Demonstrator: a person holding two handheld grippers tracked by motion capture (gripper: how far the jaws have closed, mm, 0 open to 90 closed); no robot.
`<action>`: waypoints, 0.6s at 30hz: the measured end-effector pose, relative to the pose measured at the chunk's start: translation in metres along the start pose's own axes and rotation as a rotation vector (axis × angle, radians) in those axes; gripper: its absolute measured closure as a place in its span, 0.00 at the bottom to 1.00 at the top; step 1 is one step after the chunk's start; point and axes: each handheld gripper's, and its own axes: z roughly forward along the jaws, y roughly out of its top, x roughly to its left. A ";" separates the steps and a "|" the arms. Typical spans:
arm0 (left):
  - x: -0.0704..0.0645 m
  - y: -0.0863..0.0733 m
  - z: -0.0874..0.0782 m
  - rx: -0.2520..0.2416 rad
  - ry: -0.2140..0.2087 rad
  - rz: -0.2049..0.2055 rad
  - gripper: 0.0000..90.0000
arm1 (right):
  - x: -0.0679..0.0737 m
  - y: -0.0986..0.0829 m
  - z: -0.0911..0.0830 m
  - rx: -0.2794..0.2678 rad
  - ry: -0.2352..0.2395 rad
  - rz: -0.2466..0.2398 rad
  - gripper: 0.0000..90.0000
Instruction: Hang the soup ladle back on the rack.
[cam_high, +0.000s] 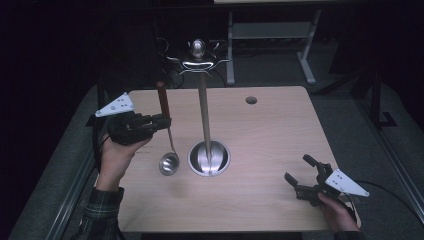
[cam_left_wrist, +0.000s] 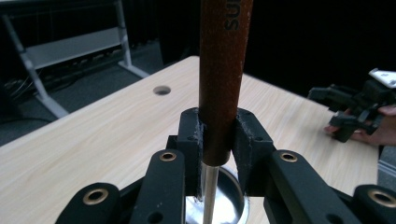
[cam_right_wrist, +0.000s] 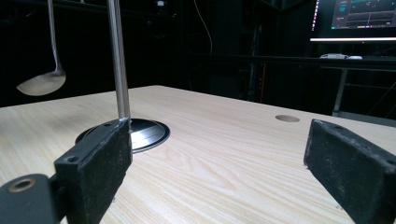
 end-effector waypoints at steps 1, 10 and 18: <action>-0.001 0.002 -0.001 -0.007 -0.003 0.001 0.82 | 0.000 0.000 0.000 -0.001 -0.001 -0.001 0.08; -0.010 0.020 -0.005 -0.038 -0.023 0.038 0.82 | 0.000 0.000 0.000 -0.001 -0.003 0.000 0.08; -0.019 0.032 -0.007 -0.056 -0.036 0.066 0.82 | 0.000 0.000 0.000 -0.001 -0.003 -0.001 0.08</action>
